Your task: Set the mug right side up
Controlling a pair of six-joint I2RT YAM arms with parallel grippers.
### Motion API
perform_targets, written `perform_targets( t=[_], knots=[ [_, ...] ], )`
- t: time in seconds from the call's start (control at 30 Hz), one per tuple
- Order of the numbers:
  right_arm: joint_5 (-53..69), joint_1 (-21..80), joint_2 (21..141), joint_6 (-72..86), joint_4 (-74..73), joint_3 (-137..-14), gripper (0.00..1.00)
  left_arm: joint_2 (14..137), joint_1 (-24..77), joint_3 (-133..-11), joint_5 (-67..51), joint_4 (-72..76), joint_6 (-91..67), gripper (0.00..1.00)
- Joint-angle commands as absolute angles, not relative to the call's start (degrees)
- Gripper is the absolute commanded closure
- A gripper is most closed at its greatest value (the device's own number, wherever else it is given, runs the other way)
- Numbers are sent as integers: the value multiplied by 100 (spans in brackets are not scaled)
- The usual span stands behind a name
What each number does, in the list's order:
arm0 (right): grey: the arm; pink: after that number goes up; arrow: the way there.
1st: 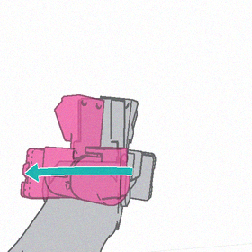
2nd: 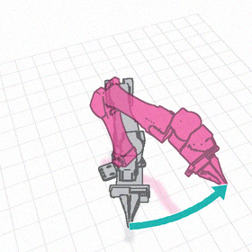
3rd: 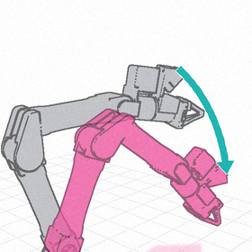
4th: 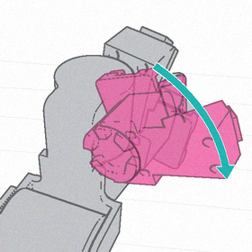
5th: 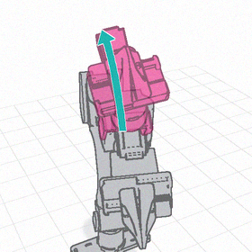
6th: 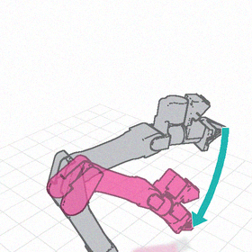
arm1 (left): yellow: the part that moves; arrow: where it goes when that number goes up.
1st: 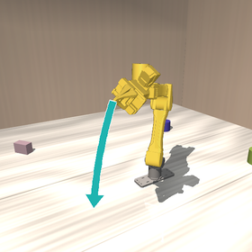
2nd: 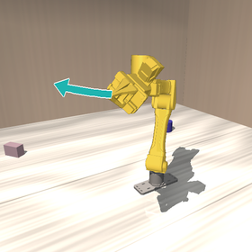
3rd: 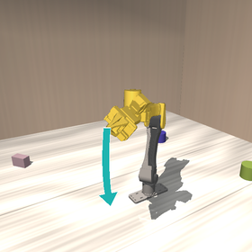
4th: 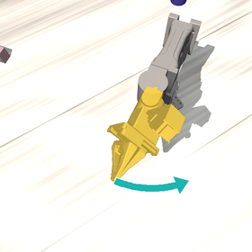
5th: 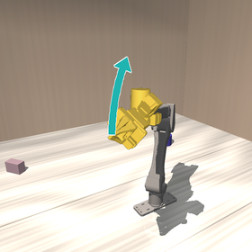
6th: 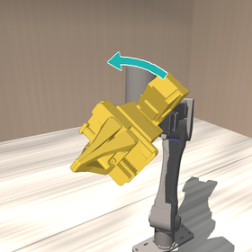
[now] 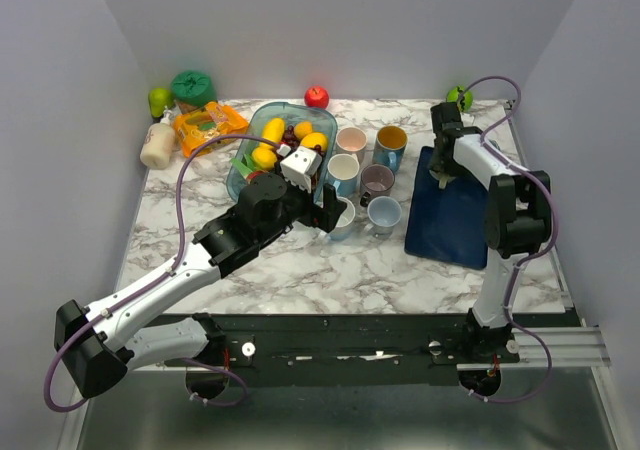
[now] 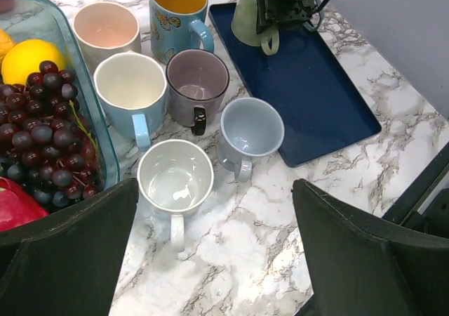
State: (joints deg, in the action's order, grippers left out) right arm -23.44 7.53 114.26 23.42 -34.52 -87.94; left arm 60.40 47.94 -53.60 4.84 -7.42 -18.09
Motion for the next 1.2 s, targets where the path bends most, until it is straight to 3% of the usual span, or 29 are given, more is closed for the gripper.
perform_targets(
  t=[0.0,0.1,0.13,0.17,0.37,0.53,0.9,1.17],
  knots=[
    [-2232,694,11654,2162,-3331,-9035,57,5959,4755,-5344,396,-659,-1846,1],
    [-2241,686,11663,2180,-3331,-9044,77,5959,4755,-5344,378,-668,-1863,1],
    [-2259,677,11663,2188,-3331,-9044,92,5950,4755,-5344,387,-659,-1881,1],
    [-2267,677,11646,2188,-3340,-9044,99,5933,4755,-5344,387,-659,-1881,1],
    [-2285,686,11400,2206,-3261,-8860,100,5941,4755,-5361,378,-650,-1881,1],
    [-1820,686,10487,2293,-3033,-8456,100,5994,4755,-5423,325,-642,-1898,1],
    [173,694,7666,2593,-2848,-7524,99,6178,4746,-5783,0,-448,-2294,1],
    [2194,703,5776,3400,-1698,-7032,99,6459,4737,-6590,-1054,-27,-2680,1]
  ],
)
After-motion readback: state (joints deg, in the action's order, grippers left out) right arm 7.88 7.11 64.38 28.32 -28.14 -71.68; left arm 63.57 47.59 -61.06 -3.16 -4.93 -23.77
